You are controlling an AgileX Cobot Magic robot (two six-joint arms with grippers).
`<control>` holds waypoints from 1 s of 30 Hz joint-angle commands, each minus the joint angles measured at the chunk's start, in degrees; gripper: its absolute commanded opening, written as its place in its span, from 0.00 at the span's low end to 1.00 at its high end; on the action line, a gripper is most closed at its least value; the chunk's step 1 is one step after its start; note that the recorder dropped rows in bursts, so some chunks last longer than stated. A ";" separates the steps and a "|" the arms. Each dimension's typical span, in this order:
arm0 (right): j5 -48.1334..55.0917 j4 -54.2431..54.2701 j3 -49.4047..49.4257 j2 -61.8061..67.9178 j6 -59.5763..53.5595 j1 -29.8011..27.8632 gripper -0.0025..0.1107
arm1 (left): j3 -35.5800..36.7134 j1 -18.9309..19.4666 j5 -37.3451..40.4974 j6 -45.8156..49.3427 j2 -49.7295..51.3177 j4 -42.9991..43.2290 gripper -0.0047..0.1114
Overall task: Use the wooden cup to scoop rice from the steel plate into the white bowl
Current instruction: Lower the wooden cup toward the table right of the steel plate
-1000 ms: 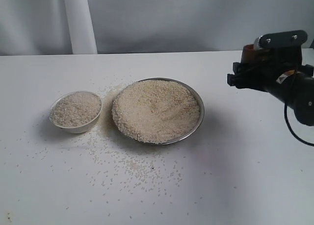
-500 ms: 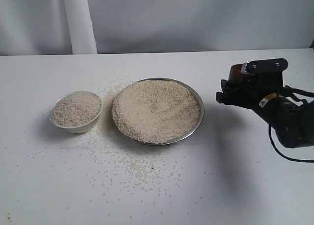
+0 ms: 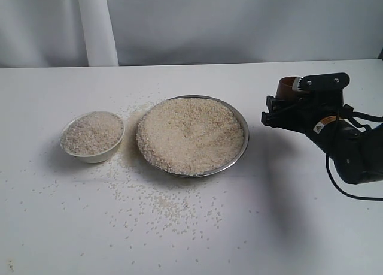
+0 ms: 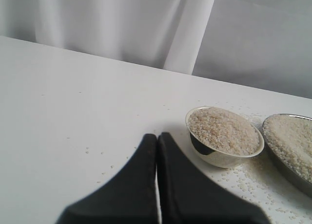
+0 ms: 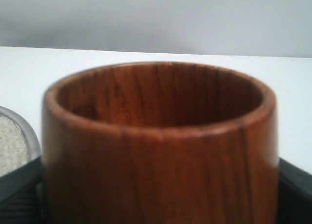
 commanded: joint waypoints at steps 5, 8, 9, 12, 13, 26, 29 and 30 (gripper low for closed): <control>-1.52 -0.42 -0.26 -0.09 0.32 -0.32 0.02 | 0.11 -0.29 -0.32 -0.13 0.01 -0.22 0.04; -1.52 -0.42 -0.26 -0.09 0.32 -0.32 0.02 | 0.11 -0.29 -0.32 -0.13 0.01 -0.22 0.04; -1.52 -0.42 -0.26 -0.09 0.32 -0.32 0.02 | 0.11 -0.29 -0.32 -0.13 0.01 -0.22 0.04; -1.52 -0.42 -0.26 -0.09 0.32 -0.32 0.02 | 0.11 -0.29 -0.32 -0.13 0.01 -0.22 0.04; -1.24 -0.42 -0.26 -0.09 0.32 -0.32 0.02 | 0.11 -0.29 -0.32 -0.13 0.01 -0.22 0.04; 4.33 7.31 -1.31 1.40 0.00 -0.32 0.02 | 0.11 -0.29 -0.32 -0.13 0.01 -0.22 0.04; 4.91 5.39 -4.07 4.32 0.00 -0.32 0.02 | 0.11 -0.29 -0.32 -0.13 0.01 -0.22 0.04; 5.32 3.53 -4.74 5.15 0.00 -0.32 0.02 | 0.11 -0.29 -0.32 -0.13 0.01 -0.22 0.04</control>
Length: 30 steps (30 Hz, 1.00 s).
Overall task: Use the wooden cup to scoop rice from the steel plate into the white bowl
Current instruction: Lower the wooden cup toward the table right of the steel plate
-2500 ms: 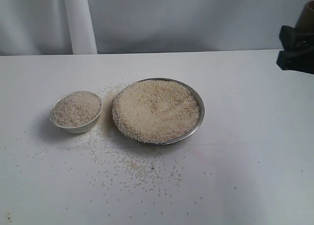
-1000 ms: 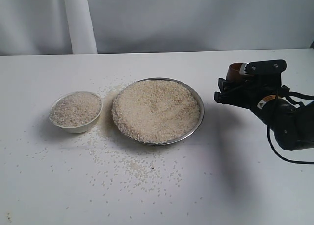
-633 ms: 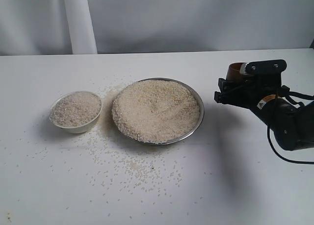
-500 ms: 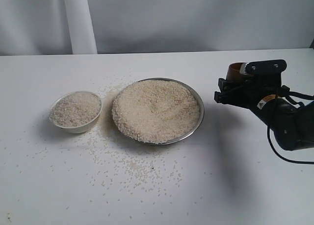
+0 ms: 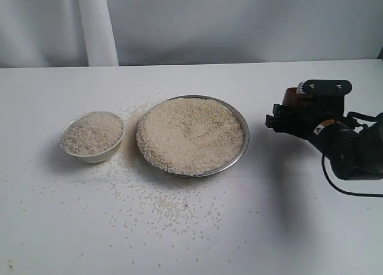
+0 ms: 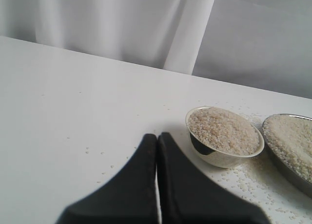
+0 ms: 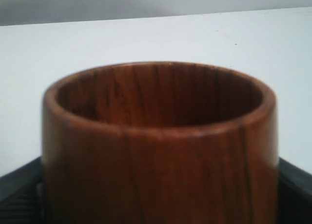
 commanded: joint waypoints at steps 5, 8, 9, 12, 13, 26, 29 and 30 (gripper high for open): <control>1.12 -3.83 -3.75 4.32 1.39 -0.32 0.02 | 0.11 -0.29 -0.32 -0.13 0.01 -0.22 0.04; 1.22 -3.83 -3.75 4.30 1.39 -0.32 0.02 | 0.11 -0.29 -0.32 -0.13 0.01 -0.22 0.04; 1.47 -3.83 -3.75 4.30 1.26 -0.32 0.02 | 0.11 -0.29 -0.32 -0.13 0.01 -0.22 0.04; 1.61 -5.86 -3.75 4.30 -1.32 -0.32 0.02 | 0.11 -0.29 -0.32 -0.13 0.01 -0.22 0.04; 1.61 -6.82 -3.75 4.30 -1.44 -0.32 0.04 | 0.11 -0.29 -0.32 -0.13 0.01 -0.22 0.04; 2.79 -7.26 -3.75 4.30 0.00 -0.32 0.61 | 0.11 -0.29 -0.32 -0.13 0.01 -0.22 0.04; 3.89 -7.26 -3.75 4.30 0.94 -0.32 0.72 | 0.11 -0.29 -0.32 -0.13 0.01 -0.22 0.04; 3.91 -7.26 -3.75 4.30 0.94 -0.32 0.75 | 0.11 -0.29 -0.32 -0.13 0.01 -0.22 0.04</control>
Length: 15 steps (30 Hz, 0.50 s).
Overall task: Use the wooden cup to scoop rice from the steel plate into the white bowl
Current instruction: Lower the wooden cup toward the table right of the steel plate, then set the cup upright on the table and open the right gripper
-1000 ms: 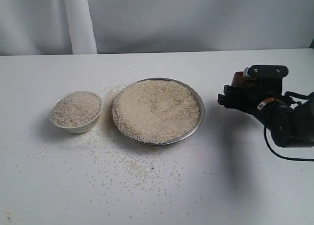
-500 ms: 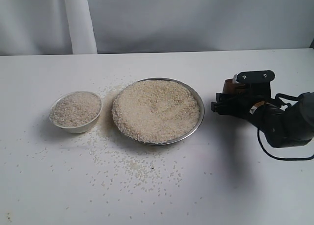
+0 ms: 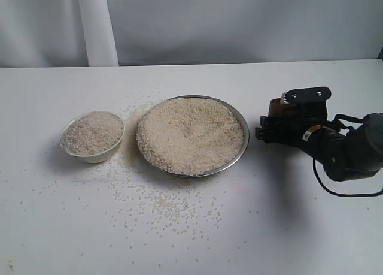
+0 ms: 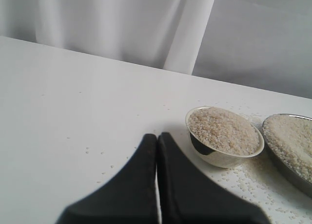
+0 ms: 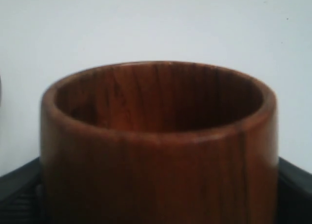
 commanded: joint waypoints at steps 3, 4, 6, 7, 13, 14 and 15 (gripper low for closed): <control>0.63 -0.41 -0.31 -0.22 0.94 -0.32 0.85 | 0.11 -0.29 -0.32 -0.13 0.01 -0.22 0.04; 0.63 -0.41 -0.31 -0.22 0.94 -0.32 0.87 | 0.11 -0.29 -0.32 -0.13 0.01 -0.22 0.04; 0.63 -0.41 -0.31 -0.22 0.94 -0.32 0.87 | 0.11 -0.29 -0.32 -0.13 0.01 -0.22 0.04; 0.44 -0.97 -0.31 -0.22 0.94 -0.32 0.87 | 0.11 -0.29 -0.32 -0.13 0.01 -0.22 0.04; 2.41 -1.97 0.72 -4.38 -1.53 -0.32 0.87 | 0.11 -0.29 -0.32 -0.13 0.01 -0.22 0.04; 2.97 -2.14 1.26 -5.83 -1.62 -0.32 0.87 | 0.11 -0.29 -0.32 -0.13 0.01 -0.22 0.04; 3.22 -2.38 1.96 -7.42 -1.62 -0.32 0.87 | 0.11 -0.29 -0.32 -0.13 0.01 -0.22 0.04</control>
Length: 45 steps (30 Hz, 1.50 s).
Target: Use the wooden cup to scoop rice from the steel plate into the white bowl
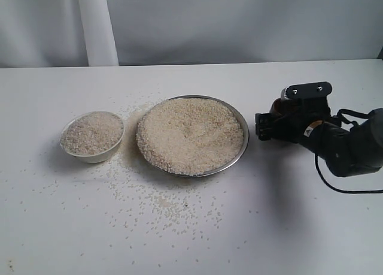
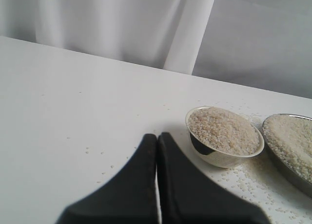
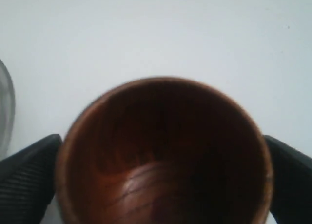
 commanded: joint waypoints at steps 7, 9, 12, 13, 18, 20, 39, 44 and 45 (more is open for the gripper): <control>1.43 -1.85 7.02 -17.04 -1.29 -0.32 0.87 | 0.11 -0.29 -0.32 -0.13 0.01 -0.22 0.04; 1.43 -1.85 8.62 -21.04 -0.80 -0.32 0.87 | 0.11 -0.29 -0.32 -0.13 0.01 -0.22 0.04; 1.43 -2.22 11.77 -28.76 1.45 -0.32 0.83 | 0.11 -0.29 -0.32 -0.13 0.01 -0.22 0.04; 1.77 -2.22 12.83 -30.84 2.20 -0.32 0.79 | 0.11 -0.29 -0.32 -0.13 0.01 -0.22 0.04; 9.50 -8.71 17.16 -46.90 7.25 -0.32 0.35 | 0.11 -0.29 -0.32 -0.13 0.01 -0.22 0.04; 17.24 -8.71 17.15 -52.60 7.73 -0.32 0.23 | 0.11 -0.29 -0.32 -0.13 0.01 -0.22 0.04; 26.74 -8.71 17.15 -81.11 8.26 -0.32 0.02 | 0.11 -0.29 -0.32 -0.13 0.01 -0.22 0.04; 27.23 -8.71 17.15 -83.71 0.33 -0.32 0.02 | 0.11 -0.29 -0.32 -0.13 0.01 -0.22 0.04; 27.43 -8.71 17.15 -83.94 -1.20 -0.32 0.02 | 0.11 -0.29 -0.32 -0.13 0.01 -0.22 0.04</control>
